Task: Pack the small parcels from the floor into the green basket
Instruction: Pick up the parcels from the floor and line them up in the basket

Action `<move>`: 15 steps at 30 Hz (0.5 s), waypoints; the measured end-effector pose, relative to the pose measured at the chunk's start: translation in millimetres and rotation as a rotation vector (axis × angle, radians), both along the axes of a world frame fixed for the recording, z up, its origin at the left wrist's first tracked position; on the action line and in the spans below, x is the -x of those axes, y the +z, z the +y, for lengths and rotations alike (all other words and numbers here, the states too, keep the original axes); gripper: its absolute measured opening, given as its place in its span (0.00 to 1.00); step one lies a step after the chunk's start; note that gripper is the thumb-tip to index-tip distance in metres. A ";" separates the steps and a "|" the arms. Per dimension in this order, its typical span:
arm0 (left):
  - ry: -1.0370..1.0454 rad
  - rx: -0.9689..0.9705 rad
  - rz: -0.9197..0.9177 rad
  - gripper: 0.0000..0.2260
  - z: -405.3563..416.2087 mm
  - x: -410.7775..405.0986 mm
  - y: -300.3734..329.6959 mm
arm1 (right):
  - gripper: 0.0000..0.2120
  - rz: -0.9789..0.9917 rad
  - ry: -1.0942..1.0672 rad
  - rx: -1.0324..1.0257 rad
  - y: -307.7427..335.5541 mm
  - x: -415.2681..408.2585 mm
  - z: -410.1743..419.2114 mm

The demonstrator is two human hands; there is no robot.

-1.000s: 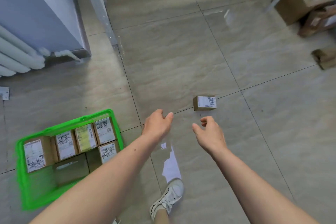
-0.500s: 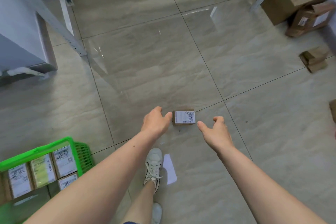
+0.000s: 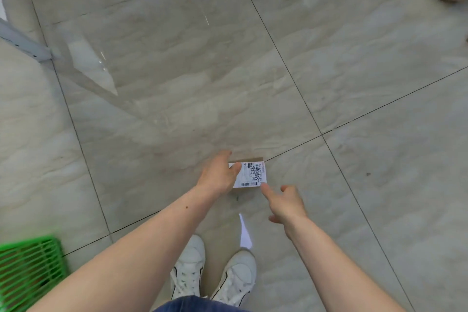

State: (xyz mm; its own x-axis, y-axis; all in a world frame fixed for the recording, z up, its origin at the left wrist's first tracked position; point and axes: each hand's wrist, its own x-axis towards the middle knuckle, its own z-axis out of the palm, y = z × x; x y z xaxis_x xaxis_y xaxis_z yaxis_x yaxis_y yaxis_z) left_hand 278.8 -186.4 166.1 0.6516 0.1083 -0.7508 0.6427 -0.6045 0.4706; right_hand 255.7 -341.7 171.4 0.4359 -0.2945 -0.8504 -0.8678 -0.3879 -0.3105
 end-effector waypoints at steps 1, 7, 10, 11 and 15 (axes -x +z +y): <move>-0.027 -0.008 -0.005 0.24 -2.9 -3.5 -20.8 | 0.31 0.012 -0.037 -0.026 -20.4 -1.5 0.8; -0.219 -0.083 -0.018 0.30 -14.7 -27.5 -116.6 | 0.11 0.094 -0.193 -0.165 -116.0 -12.3 3.1; -0.283 -0.057 0.012 0.33 -18.4 -34.8 -150.9 | 0.13 0.119 -0.247 -0.193 -142.7 -14.6 3.6; -0.302 -0.053 0.040 0.33 -19.2 -35.6 -159.9 | 0.12 0.129 -0.260 -0.197 -150.2 -13.6 3.4; -0.357 -0.039 0.066 0.29 -21.1 -35.6 -177.1 | 0.16 0.125 -0.293 -0.204 -170.1 -9.6 3.6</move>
State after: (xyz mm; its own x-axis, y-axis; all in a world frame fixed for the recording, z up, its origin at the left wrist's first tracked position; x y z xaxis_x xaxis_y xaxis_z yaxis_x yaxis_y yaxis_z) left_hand 314.4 -207.5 -11.1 0.6038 -0.0880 -0.7922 0.4160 -0.8130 0.4074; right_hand 265.3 -338.2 1.3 0.2477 -0.2106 -0.9457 -0.9688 -0.0586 -0.2407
